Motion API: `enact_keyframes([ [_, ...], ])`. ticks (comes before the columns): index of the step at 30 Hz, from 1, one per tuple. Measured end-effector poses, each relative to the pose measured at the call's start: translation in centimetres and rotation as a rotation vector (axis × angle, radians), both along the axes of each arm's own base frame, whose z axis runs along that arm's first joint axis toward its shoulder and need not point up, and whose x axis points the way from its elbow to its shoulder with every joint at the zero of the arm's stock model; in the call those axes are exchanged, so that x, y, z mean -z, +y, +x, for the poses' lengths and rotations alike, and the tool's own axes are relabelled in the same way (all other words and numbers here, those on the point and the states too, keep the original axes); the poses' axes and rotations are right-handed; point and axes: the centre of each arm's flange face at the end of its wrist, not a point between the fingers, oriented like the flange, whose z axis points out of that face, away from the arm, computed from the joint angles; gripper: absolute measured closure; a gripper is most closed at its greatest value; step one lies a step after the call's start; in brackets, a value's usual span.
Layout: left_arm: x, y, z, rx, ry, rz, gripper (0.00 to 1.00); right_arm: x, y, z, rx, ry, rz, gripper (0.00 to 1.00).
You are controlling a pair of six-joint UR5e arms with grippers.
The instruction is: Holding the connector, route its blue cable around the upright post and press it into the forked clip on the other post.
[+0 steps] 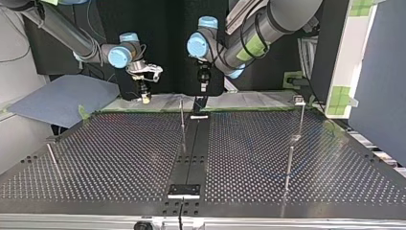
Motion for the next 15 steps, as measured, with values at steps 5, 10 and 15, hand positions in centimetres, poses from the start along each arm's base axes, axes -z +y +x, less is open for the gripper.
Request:
enact_keyframes([
  [5, 0.0, 0.0, 0.0, 0.005, 0.002, -0.002, 0.0, 0.7, 1.7, -0.5, 0.011, -0.015, 0.02, 1.0],
  [10, 0.0, -0.1, 0.0, 0.012, 0.004, -0.002, 0.0, 1.7, 3.7, -0.8, 0.005, -0.003, 0.046, 1.0],
  [15, 0.0, -0.1, 0.0, 0.015, 0.007, 0.0, 0.0, 2.3, 5.3, -0.5, -0.01, 0.011, 0.066, 1.0],
])
